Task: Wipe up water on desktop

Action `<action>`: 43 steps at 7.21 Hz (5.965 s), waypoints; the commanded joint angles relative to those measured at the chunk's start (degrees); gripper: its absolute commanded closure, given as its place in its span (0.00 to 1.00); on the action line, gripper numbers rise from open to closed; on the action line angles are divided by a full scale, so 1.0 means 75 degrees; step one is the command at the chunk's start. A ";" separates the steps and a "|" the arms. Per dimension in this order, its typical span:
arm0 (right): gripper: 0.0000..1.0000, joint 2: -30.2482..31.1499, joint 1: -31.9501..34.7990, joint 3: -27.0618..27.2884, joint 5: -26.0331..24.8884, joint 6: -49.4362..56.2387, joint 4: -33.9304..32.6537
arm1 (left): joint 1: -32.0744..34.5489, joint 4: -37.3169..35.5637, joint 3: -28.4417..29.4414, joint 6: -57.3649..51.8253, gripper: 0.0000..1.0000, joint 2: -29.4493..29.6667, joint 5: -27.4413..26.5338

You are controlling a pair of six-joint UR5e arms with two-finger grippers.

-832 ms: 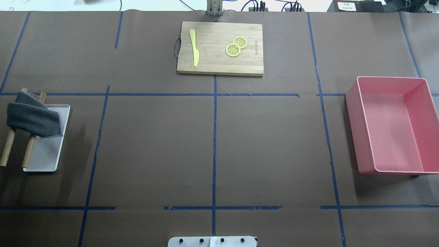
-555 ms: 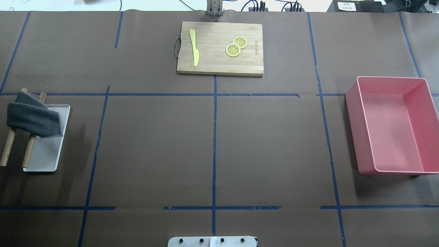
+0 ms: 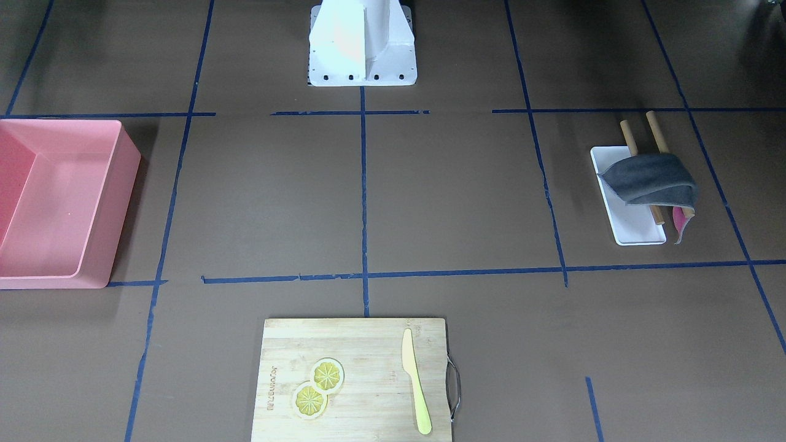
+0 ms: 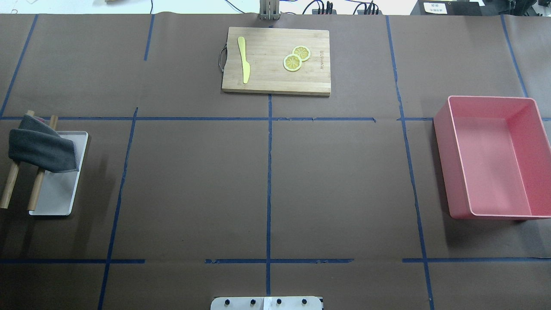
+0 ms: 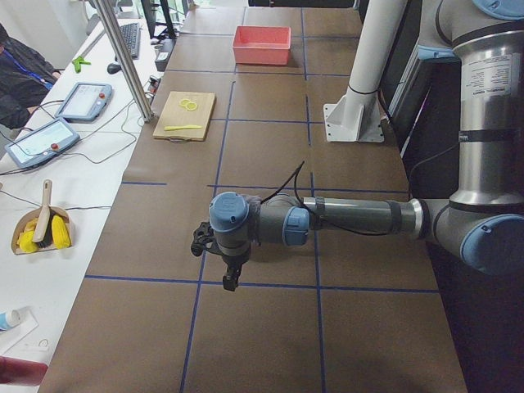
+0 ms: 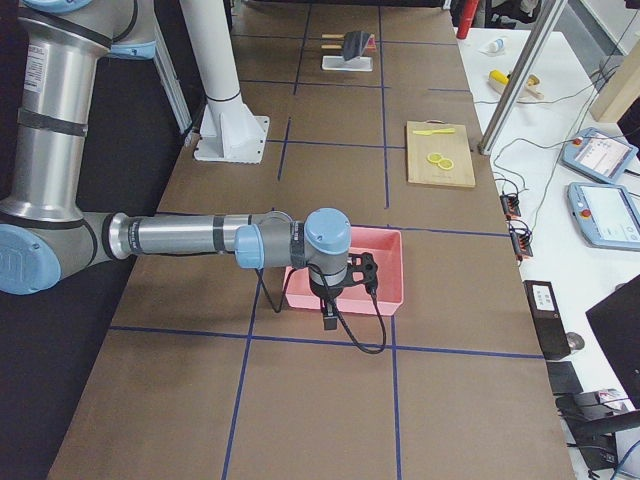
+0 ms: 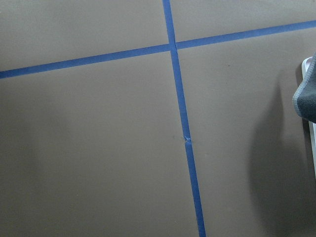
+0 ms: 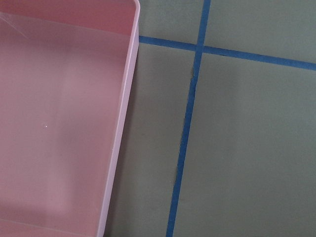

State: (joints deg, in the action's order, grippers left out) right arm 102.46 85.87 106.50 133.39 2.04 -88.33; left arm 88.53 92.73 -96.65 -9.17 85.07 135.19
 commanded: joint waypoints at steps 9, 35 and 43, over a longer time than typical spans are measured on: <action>0.00 -0.0114 -0.0082 -0.0080 0.0062 0.0009 0.0387 | -0.0762 0.1481 -0.0191 0.2828 0.00 0.0307 0.0420; 0.01 -0.1703 -0.2458 -0.0045 0.0097 0.0675 0.3750 | -0.3257 0.2589 -0.2053 1.4277 1.00 0.2470 0.0290; 0.00 -0.5222 -0.4967 0.0423 -0.0474 -0.0962 0.3855 | -0.5218 0.2530 -0.2032 1.9103 1.00 0.4922 0.0197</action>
State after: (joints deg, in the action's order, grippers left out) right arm 65.14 50.12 108.58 131.48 -2.63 -59.37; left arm 49.92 111.94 -112.16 132.38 121.14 136.79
